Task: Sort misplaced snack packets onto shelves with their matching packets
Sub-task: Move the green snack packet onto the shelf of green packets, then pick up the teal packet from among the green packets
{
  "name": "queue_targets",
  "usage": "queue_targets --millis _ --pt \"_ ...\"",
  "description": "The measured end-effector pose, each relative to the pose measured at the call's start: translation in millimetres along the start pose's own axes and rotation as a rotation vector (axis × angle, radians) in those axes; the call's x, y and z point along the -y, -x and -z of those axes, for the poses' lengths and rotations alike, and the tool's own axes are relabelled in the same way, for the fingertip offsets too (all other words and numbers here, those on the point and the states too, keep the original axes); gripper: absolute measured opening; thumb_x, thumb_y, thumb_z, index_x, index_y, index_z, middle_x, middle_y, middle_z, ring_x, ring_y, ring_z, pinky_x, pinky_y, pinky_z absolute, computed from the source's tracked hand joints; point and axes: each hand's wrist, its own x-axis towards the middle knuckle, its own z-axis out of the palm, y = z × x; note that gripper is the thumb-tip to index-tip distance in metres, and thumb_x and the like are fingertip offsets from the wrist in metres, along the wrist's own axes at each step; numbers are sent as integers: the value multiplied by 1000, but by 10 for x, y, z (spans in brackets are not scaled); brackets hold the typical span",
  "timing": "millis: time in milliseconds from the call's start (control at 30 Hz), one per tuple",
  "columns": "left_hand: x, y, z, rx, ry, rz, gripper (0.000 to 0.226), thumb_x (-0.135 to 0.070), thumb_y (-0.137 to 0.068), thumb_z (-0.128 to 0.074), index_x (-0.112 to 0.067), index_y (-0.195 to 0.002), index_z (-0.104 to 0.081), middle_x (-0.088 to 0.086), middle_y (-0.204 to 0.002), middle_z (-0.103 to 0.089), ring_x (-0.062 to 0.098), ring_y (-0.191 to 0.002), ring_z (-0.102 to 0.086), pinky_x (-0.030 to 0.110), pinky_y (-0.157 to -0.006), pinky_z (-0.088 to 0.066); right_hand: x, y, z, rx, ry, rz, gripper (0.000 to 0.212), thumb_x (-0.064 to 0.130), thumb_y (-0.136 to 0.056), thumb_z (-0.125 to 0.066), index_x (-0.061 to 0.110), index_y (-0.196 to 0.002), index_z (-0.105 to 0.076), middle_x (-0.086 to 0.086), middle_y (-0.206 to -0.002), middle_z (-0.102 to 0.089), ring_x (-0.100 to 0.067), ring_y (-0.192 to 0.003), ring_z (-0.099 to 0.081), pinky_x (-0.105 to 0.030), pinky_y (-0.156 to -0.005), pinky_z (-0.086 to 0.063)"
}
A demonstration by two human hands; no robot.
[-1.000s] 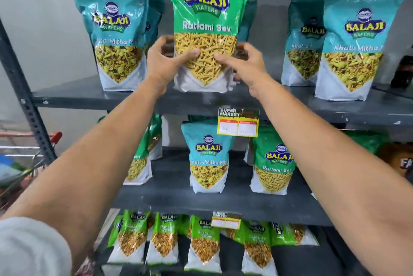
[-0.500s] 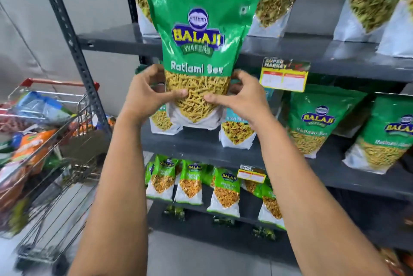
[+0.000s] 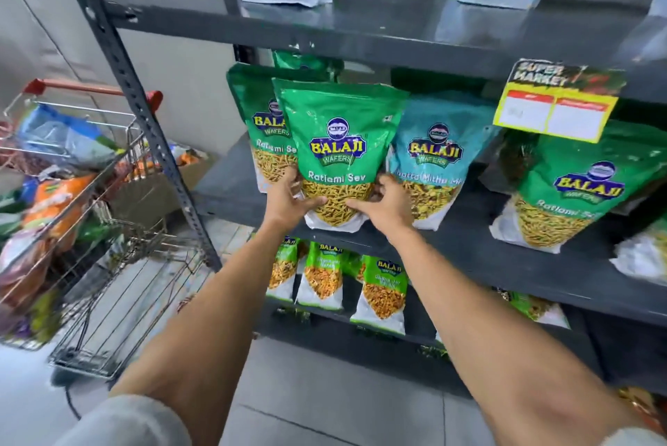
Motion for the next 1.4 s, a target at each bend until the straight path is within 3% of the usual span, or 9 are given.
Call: queue_targets --millis 333,467,567,667,800,967,1100,1233,1400 --pt "250 -140 -216 1 -132 22 81 -33 -73 -82 -15 -139 -39 6 -139 -54 21 -130 -49 41 -109 -42 -360 -145 -138 -43 24 12 52 28 -68 -84 8 -109 -59 -12 -118 -68 -21 -99 -64 -37 -88 -54" --pt "326 325 -422 -249 -347 70 56 -59 -72 -72 -13 -98 -50 3 -96 -53 24 -93 -53 41 -84 -50 -666 35 38 -114 1 -35 37 21 -73 -81 7 -102 -63 -10 -99 -71 -20 -83 -65 -41 -83 -57" --pt "282 554 -854 -41 -414 -88 38 -54 -79 -67 -20 -83 -51 0 -82 -56 24 -81 -57 36 -71 -49 -969 164 276 -274 21 -66 28 23 -71 -81 13 -89 -62 -7 -86 -70 -24 -75 -67 -42 -76 -56" --pt "74 465 -1363 199 -425 -125 50 -44 -81 -70 -14 -117 -54 10 -116 -60 27 -112 -54 31 -92 -43 -1080 69 577 -391 18 -103 47 27 -65 -84 11 -98 -55 -15 -100 -64 -27 -82 -63 -32 -74 -50" --pt "-313 217 -1712 108 -234 67 99 -42 -82 -70 -2 -151 -11 18 -158 -24 30 -146 -22 34 -117 -19 -1005 -342 832 -299 -78 -235 95 29 -60 -90 6 -135 -37 -13 -136 -52 -27 -122 -52 -35 -103 -44" --pt "-319 -109 -1934 65 -90 184 101 -33 -76 -77 -12 -151 -14 13 -151 -42 28 -140 -39 37 -116 -31 -1046 -547 992 -57 -135 -306 68 6 -72 -80 3 -127 -41 -3 -112 -55 -13 -101 -51 -1 -56 -40" --pt "-329 -108 -1918 59 -75 188 79 -25 -75 -80 -12 -138 -34 10 -135 -58 26 -124 -54 36 -106 -42 -1145 -484 1077 -117 -137 -253 64 16 -66 -86 11 -120 -52 -9 -125 -64 -24 -113 -60 -36 -95 -50" --pt "-392 74 -1912 106 -86 145 74 -27 -73 -82 -11 -131 -40 9 -130 -61 26 -120 -57 39 -103 -46 -1244 -262 1296 -106 -134 -218 60 16 -68 -85 10 -118 -52 -10 -120 -65 -23 -102 -63 -45 -96 -52" --pt "-486 500 -1847 175 -125 41 64 -30 -72 -83 -8 -119 -46 4 -108 -64 19 -97 -59 24 -82 -45 -1241 223 1571 -100 -112 -157 54 13 -74 -80 7 -121 -52 1 -107 -58 -2 -84 -53 -1 -66 -43"
